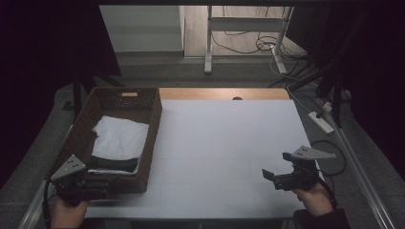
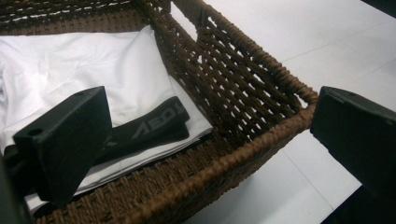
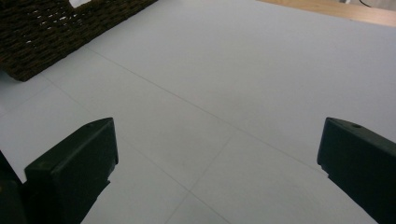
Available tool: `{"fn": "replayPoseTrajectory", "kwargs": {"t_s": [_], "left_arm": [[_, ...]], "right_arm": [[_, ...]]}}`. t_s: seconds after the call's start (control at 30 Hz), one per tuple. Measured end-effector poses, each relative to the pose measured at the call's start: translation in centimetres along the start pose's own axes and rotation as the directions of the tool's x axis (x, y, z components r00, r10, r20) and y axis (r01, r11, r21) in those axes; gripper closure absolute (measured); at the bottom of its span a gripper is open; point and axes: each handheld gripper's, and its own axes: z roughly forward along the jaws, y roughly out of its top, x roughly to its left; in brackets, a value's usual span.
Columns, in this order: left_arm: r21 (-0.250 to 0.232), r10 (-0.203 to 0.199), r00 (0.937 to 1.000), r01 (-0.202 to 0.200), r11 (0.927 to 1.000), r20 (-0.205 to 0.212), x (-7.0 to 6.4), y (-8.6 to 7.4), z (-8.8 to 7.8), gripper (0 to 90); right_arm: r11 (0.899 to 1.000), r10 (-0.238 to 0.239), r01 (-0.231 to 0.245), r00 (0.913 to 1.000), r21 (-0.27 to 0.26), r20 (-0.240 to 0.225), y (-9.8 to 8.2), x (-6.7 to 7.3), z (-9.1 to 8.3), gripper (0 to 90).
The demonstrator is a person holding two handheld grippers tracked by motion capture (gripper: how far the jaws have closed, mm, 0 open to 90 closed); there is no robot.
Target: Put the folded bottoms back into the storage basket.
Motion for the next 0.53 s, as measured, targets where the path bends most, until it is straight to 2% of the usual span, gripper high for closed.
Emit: {"fn": "replayPoseTrajectory", "kwargs": {"t_s": [0.17,0.27,0.53], "left_arm": [[0.002,0.002,1.0000,-0.002,1.0000,0.000,-0.1,-0.4,-0.2,0.0],[-0.006,0.008,0.9999,-0.008,0.9999,0.007,-0.2,-0.5,-0.3,0.0],[0.013,0.010,1.0000,-0.010,0.9999,0.001,-0.2,-0.8,-0.2,0.0]], "right_arm": [[1.000,0.028,-0.028,0.9993,0.002,0.025,-1.1,-0.3,-0.9,0.0],[1.000,0.025,-0.026,0.9986,0.007,0.047,-1.7,-0.3,-1.4,0.0],[0.999,0.031,-0.032,0.9977,0.011,0.061,-2.4,-0.2,-1.9,0.0]]}}
